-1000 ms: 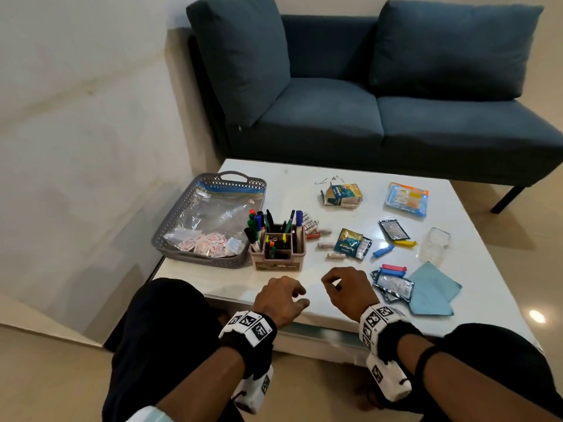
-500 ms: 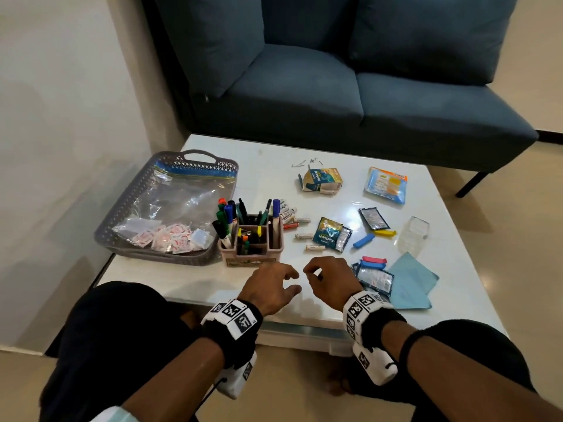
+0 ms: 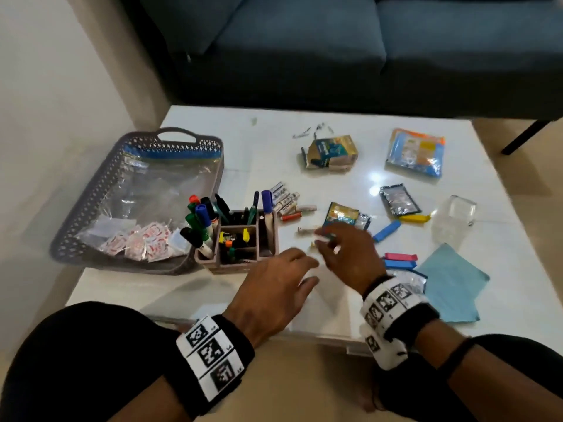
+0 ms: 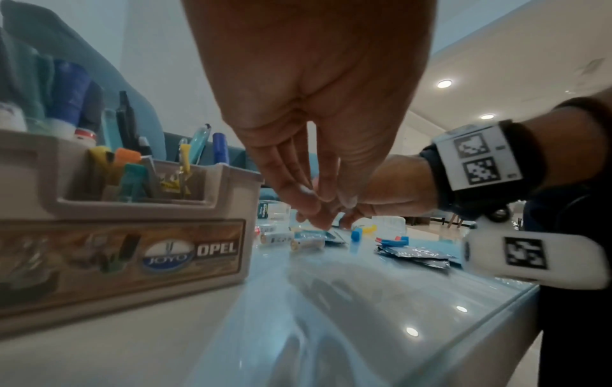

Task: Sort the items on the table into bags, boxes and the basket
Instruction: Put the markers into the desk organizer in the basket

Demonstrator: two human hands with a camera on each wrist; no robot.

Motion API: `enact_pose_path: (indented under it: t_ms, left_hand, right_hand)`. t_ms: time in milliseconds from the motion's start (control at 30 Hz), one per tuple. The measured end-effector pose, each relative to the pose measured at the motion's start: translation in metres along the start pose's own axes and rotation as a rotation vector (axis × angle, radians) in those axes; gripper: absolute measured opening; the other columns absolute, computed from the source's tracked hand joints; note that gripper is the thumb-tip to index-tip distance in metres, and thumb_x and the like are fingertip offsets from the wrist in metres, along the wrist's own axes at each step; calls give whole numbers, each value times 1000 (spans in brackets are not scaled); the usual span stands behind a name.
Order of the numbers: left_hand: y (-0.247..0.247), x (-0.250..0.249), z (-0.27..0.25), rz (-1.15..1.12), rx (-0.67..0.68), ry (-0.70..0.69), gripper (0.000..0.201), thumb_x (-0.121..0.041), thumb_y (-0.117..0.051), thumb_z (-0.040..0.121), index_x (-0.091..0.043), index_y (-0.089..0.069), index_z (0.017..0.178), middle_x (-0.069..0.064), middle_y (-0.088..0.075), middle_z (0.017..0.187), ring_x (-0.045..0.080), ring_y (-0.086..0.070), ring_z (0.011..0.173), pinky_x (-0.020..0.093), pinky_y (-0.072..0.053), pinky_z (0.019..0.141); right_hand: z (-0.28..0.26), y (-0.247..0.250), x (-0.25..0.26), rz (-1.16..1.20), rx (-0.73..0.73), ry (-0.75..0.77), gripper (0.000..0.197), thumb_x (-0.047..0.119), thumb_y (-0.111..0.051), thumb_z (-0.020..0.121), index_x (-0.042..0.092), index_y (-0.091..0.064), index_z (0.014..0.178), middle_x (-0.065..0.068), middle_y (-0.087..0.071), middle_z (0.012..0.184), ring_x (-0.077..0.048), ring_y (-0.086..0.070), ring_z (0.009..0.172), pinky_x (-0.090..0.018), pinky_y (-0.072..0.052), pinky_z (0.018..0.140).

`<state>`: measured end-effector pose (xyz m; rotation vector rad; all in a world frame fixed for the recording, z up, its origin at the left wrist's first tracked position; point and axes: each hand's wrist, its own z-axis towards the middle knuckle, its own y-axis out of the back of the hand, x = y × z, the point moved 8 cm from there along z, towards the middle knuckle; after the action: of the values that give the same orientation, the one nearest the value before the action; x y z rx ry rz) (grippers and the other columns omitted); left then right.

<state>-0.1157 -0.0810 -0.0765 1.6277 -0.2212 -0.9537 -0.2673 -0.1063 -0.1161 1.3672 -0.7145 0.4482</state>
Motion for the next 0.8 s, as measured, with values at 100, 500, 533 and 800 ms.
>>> enact_pose_path:
  t_ms: [100, 500, 533, 800]
  left_hand:
    - [27, -8, 18, 39, -79, -37, 24, -36, -61, 101, -23, -71, 119, -4, -70, 113, 15, -64, 94, 37, -57, 79]
    - [141, 109, 2, 50, -367, 727, 58, -72, -39, 95, -26, -72, 108, 0, -75, 100, 20, -71, 91, 33, -52, 86]
    - [130, 118, 2, 9, -321, 768, 64, -78, -31, 94, -27, -71, 97, -2, -75, 91, 21, -72, 84, 37, -55, 86]
    - [110, 157, -24, -59, -268, 855, 66, -75, -27, 97, -24, -69, 95, -3, -73, 86, 21, -67, 88, 38, -50, 84]
  right_hand:
    - [32, 9, -3, 82, -36, -11, 15, 19, -76, 87, 20, -76, 102, 5, -74, 98, -6, -66, 72, -31, -57, 82]
    - [39, 5, 33, 367, 216, 26, 37, 51, -75, 84, 32, -69, 115, 18, -73, 98, -1, -69, 75, -21, -57, 70]
    - [36, 3, 32, 371, 250, 34, 48, 57, -76, 80, 34, -66, 121, 18, -72, 103, 0, -70, 77, -23, -58, 72]
    - [14, -48, 50, 260, 505, 76, 87, 51, -86, 70, 47, -43, 145, 26, -59, 130, 4, -67, 98, -28, -62, 78]
